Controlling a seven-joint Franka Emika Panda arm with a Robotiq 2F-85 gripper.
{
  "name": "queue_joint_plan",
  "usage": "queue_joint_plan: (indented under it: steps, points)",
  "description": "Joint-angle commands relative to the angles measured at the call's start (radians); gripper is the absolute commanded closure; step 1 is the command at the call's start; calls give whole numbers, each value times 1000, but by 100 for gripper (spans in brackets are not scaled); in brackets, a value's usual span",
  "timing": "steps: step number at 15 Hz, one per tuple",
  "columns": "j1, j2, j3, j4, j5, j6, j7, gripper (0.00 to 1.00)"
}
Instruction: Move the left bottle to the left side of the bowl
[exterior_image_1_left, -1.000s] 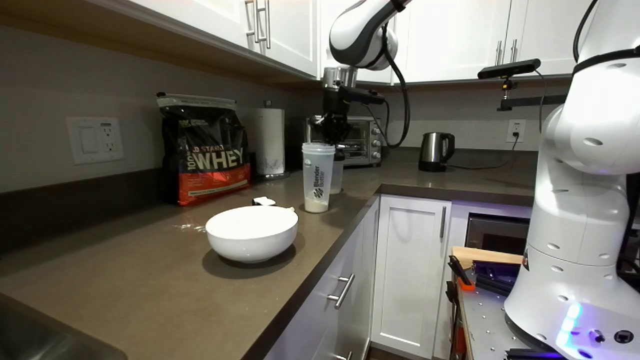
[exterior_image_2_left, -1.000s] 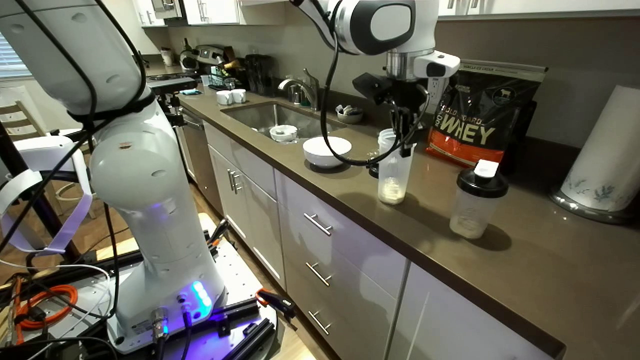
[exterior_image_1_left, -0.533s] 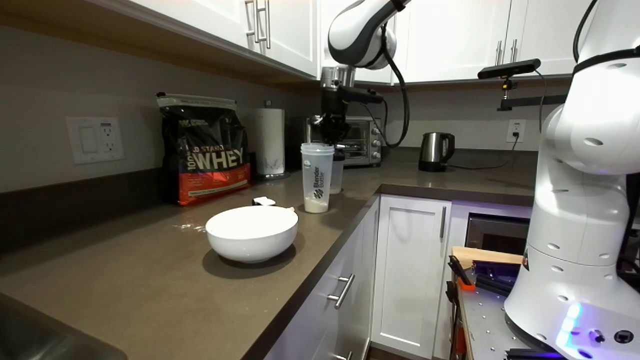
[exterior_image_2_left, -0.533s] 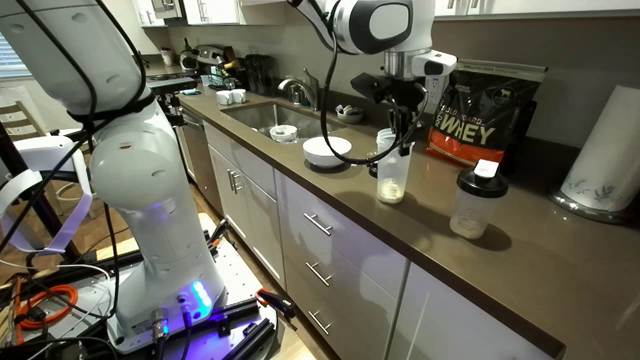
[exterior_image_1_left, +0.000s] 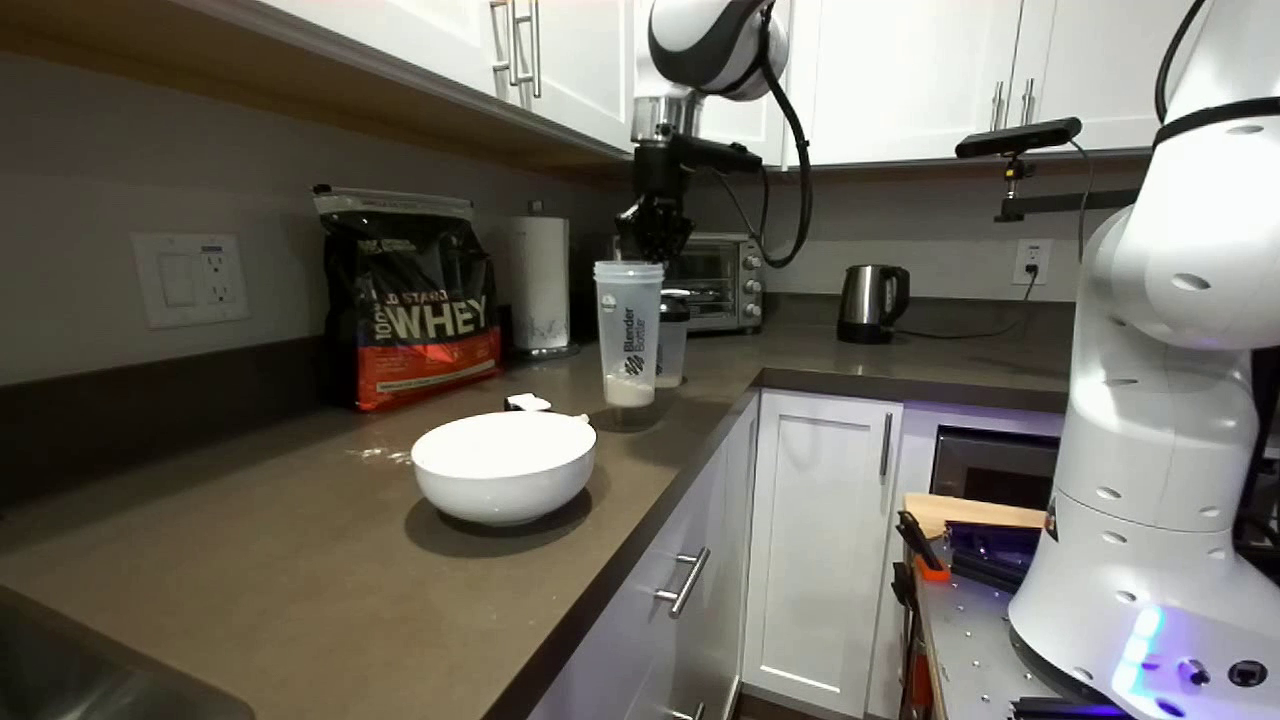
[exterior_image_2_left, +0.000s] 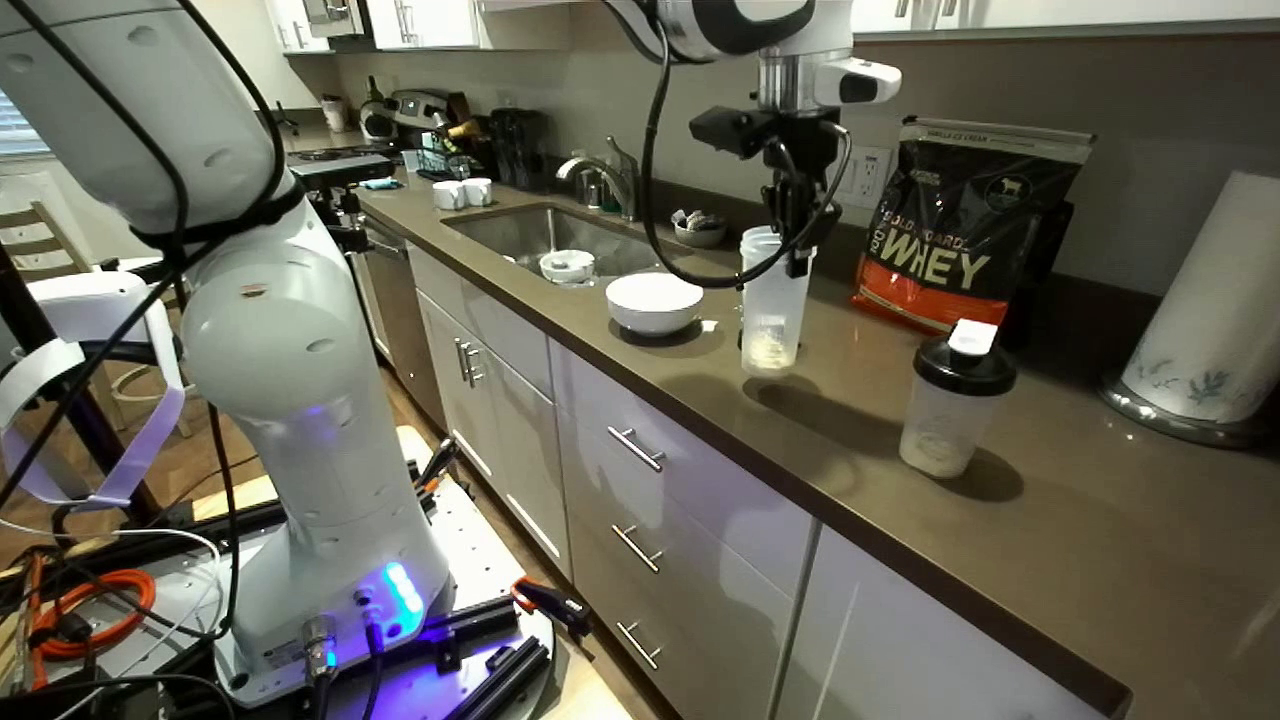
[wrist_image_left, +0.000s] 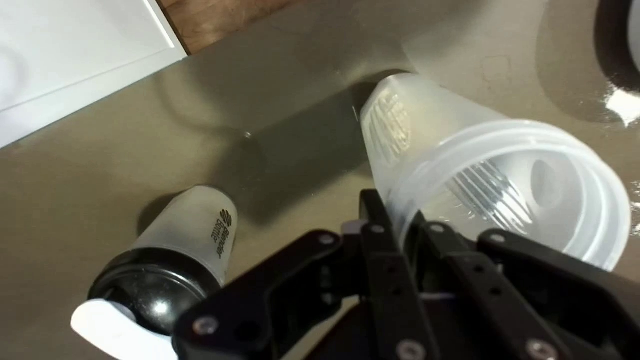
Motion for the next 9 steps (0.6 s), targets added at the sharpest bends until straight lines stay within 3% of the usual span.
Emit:
queue_joint_plan:
  steps: [1,9]
  points:
    - [20,-2,19,70,-4,-68,-13,96]
    - [94,42,77,176,16,-81,-13,96]
